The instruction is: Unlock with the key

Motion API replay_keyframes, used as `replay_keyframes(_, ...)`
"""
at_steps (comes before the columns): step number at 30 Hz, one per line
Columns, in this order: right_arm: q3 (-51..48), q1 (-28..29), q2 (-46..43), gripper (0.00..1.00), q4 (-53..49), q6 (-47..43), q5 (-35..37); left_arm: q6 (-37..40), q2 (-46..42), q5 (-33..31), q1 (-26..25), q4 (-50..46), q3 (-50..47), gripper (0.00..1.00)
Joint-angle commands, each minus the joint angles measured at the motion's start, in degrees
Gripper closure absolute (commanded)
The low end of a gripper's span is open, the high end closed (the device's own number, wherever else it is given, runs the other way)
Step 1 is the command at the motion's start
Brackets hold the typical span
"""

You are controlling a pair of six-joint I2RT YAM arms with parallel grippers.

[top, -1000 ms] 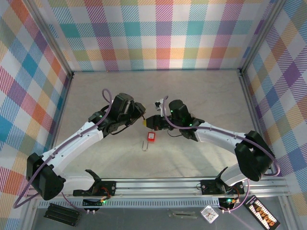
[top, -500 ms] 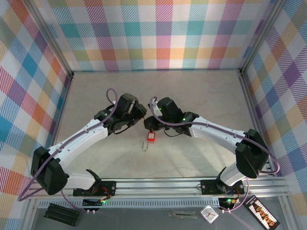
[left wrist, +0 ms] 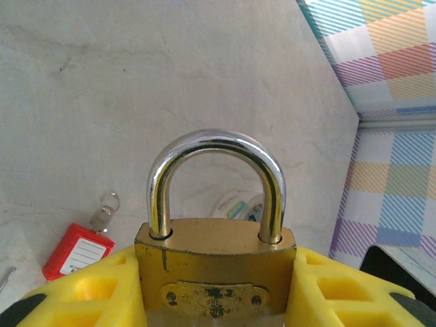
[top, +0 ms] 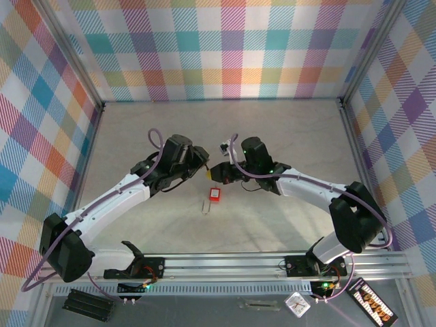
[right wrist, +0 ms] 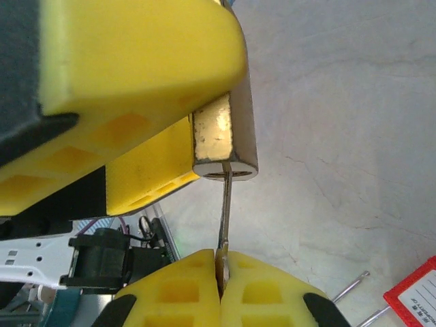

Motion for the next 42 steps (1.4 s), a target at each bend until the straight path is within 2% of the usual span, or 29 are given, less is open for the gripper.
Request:
replay_keyframes(1, 2.46, -1.04, -0.94, 1.00, 5.69, -5.52, 0.72, 0.90, -1.40, 8.64, -2.81, -1.06, -0.01, 1.00)
replay_keyframes(5, 5.38, -1.03, -0.95, 1.00, -0.39, -7.84, 1.79, 4.24, -0.23, 8.18, -2.83, -4.88, 1.62, 1.00)
replay_keyframes(9, 5.57, -0.65, -1.29, 1.00, -0.24, -6.64, 3.04, 5.56, 0.85, 6.89, -2.87, -7.02, 1.44, 1.00)
replay_keyframes(17, 10.68, 4.98, 0.04, 1.00, -8.97, -8.51, 14.58, 5.83, 4.76, 7.44, -2.89, -7.33, 3.70, 1.00)
replay_keyframes(21, 9.48, 4.66, 0.18, 1.00, -7.14, -6.58, 17.20, 6.14, 4.82, 8.47, -3.00, -6.45, 3.83, 1.00)
replay_keyframes(24, 7.21, 2.74, 0.03, 1.00, -0.40, -3.44, 12.23, 6.08, 3.71, 8.63, -3.09, -4.81, 2.21, 1.00)
replay_keyframes(30, 0.38, -5.90, 2.09, 1.00, 23.25, 14.34, -4.89, 6.43, -2.28, 9.85, -3.09, 9.09, -6.26, 1.00)
replay_keyframes(34, 3.27, -6.45, 4.65, 1.00, 23.97, 18.31, -12.80, 9.41, -3.60, 10.67, -2.96, 13.30, -7.33, 1.00)
replay_keyframes(37, 4.02, -6.48, 4.63, 1.00, 22.50, 18.57, -14.05, 10.22, -3.84, 10.81, -2.64, 13.55, -7.09, 1.00)
replay_keyframes(40, 4.73, -6.48, 3.32, 1.00, 16.86, 15.67, -13.49, 10.75, -3.78, 10.54, -2.21, 11.10, -6.13, 1.00)
replay_keyframes(41, 5.07, -6.58, 2.73, 0.98, 13.76, 14.27, -12.82, 10.96, -3.67, 10.60, -1.91, 10.32, -5.84, 1.00)
replay_keyframes(42, 5.63, -6.58, 2.21, 0.90, 9.69, 12.44, -11.88, 11.44, -3.66, 10.48, -1.70, 9.17, -5.38, 1.00)
